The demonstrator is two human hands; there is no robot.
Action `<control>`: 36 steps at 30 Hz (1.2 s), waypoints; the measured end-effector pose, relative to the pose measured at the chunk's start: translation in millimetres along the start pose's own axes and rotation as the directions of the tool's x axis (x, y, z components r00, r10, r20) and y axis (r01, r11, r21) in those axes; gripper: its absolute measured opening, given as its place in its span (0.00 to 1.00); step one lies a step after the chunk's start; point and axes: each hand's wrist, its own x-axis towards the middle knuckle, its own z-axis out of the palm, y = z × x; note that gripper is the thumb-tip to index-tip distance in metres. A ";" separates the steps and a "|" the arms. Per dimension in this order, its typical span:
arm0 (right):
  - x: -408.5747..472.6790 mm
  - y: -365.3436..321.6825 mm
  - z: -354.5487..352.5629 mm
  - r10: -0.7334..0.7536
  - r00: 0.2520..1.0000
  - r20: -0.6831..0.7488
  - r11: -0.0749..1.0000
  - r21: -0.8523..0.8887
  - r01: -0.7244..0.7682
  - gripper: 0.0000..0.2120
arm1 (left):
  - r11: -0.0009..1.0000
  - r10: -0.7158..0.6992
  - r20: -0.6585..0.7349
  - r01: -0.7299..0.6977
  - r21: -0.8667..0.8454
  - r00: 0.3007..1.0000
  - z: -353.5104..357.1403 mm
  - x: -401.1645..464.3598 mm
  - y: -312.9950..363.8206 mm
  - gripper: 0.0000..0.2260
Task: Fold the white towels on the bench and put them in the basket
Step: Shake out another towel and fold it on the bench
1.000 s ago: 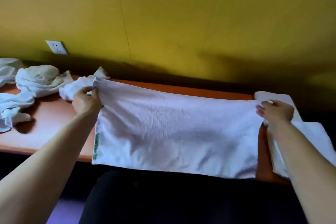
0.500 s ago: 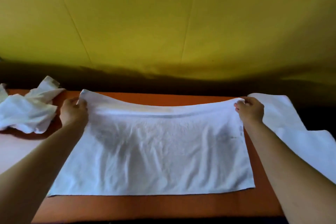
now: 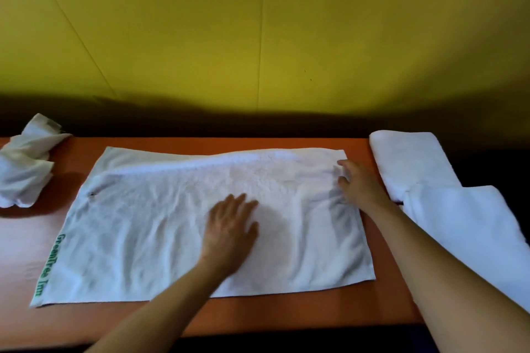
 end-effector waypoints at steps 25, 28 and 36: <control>-6.2 1.4 -38.6 0.547 0.831 0.097 0.682 0.524 -0.510 0.16 | 0.905 0.087 0.328 0.063 -0.421 0.941 32.3 -45.9 185.6 0.12; -16.3 0.9 -52.0 0.586 0.791 0.175 0.554 0.626 -0.549 0.16 | 0.832 0.027 0.312 0.151 -0.533 0.950 4.1 -55.8 190.0 0.08; -33.2 -80.4 -67.3 0.462 0.884 0.070 0.506 0.798 -0.327 0.15 | 0.721 -0.167 0.143 0.220 -0.658 0.976 -61.4 -80.5 164.5 0.14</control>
